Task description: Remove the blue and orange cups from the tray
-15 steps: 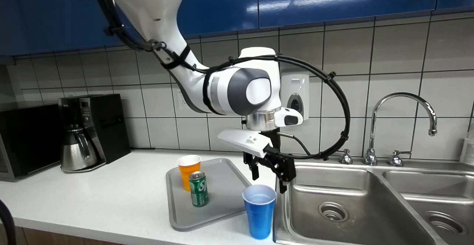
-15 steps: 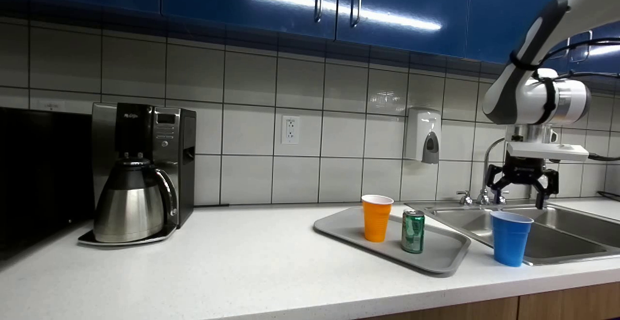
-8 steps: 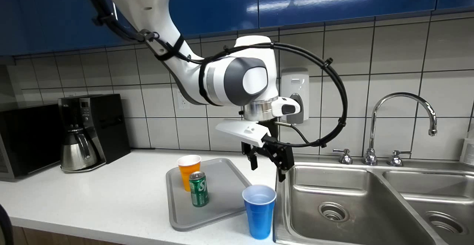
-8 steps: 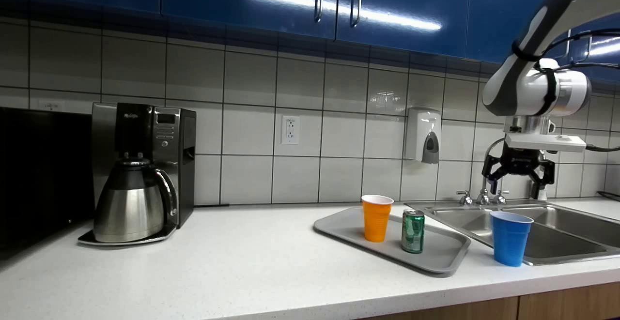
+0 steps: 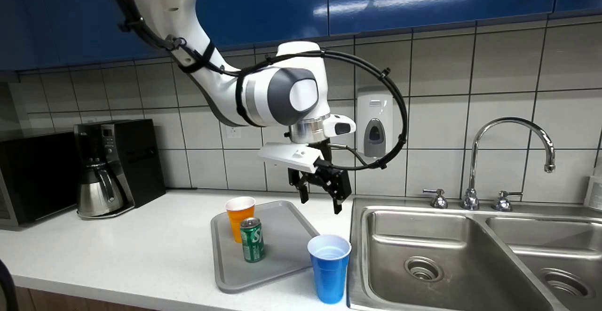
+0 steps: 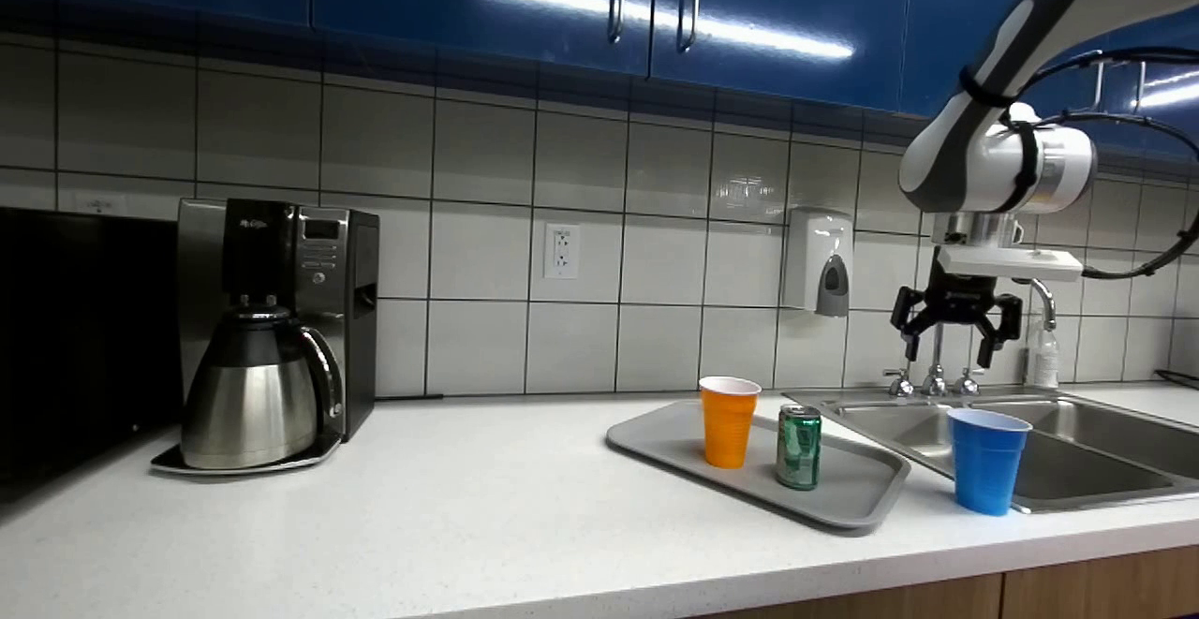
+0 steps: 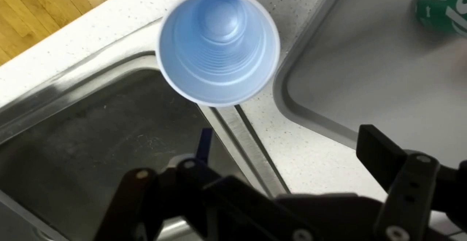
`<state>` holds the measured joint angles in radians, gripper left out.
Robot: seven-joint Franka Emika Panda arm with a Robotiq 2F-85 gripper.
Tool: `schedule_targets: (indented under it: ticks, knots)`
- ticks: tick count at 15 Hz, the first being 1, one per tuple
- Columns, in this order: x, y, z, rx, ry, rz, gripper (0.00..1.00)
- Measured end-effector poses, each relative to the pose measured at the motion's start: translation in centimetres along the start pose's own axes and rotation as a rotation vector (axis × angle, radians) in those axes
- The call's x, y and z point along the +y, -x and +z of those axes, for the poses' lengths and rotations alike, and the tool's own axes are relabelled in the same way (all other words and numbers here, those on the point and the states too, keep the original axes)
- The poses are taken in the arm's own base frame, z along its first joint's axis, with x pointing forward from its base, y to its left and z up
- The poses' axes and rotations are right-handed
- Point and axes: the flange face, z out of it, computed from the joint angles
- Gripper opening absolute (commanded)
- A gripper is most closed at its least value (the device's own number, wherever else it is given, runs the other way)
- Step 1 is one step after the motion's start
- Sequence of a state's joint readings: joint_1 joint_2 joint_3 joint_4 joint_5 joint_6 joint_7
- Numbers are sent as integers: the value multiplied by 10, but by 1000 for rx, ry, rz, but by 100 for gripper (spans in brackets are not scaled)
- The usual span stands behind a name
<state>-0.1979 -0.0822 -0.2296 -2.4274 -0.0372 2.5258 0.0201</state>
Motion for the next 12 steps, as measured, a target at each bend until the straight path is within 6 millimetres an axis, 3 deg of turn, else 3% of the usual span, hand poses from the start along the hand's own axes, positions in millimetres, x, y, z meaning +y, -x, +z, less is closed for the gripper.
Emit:
schedule_targets:
  ticks: [12]
  knots:
    - [-91,-9,-11,67,-40,-163,100]
